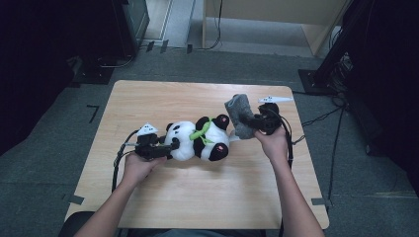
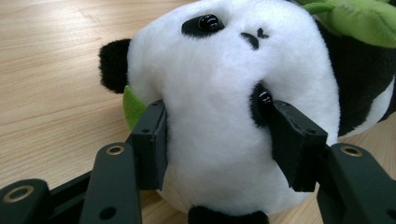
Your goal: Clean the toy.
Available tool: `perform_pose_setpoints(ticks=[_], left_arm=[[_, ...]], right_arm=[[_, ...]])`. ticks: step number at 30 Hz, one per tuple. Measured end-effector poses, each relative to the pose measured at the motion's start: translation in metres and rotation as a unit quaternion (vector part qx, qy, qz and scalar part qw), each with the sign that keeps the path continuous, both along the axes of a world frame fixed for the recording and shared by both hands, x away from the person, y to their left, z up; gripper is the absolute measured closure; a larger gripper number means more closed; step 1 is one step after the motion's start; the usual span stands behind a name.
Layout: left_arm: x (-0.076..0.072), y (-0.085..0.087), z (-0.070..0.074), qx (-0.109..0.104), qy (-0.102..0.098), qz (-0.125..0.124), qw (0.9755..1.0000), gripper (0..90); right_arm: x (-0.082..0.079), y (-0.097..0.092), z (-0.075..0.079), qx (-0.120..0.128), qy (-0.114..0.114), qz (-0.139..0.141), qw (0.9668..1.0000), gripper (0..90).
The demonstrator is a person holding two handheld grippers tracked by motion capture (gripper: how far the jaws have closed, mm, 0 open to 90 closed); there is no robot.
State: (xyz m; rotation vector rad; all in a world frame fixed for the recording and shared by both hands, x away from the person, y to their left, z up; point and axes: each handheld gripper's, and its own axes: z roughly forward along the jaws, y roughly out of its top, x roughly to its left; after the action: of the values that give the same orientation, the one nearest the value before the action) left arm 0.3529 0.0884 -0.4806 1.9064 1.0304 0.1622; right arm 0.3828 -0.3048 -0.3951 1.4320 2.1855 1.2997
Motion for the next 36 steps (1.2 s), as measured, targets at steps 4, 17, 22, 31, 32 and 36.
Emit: perform_pose_setpoints(ticks=[4,17,22,31,32,36], left_arm=[[0.0,0.0,0.0,-0.001,0.0,0.0,1.0,43.3],[0.0,0.0,0.0,-0.005,0.001,0.001,1.0,43.4],[0.0,-0.001,-0.001,-0.011,0.002,0.002,0.9999,43.4],[0.0,0.0,-0.002,-0.014,0.001,0.002,0.9999,43.3],[0.0,0.0,-0.002,-0.014,0.0,0.001,0.9999,43.3],[-0.001,0.001,-0.002,-0.015,-0.003,-0.002,0.9999,42.8]], right_arm=[[0.004,0.015,0.016,0.009,-0.008,0.019,0.9998,74.2],[0.022,0.053,-0.007,0.002,0.038,0.048,0.9981,73.9],[0.023,0.038,-0.019,0.021,0.054,0.034,0.9977,73.7],[0.017,0.019,-0.028,-0.015,0.06,0.006,0.9981,74.3],[0.016,0.017,-0.029,-0.018,0.056,0.006,0.9982,74.5],[0.013,0.01,-0.027,-0.008,0.045,-0.001,0.999,75.2]])
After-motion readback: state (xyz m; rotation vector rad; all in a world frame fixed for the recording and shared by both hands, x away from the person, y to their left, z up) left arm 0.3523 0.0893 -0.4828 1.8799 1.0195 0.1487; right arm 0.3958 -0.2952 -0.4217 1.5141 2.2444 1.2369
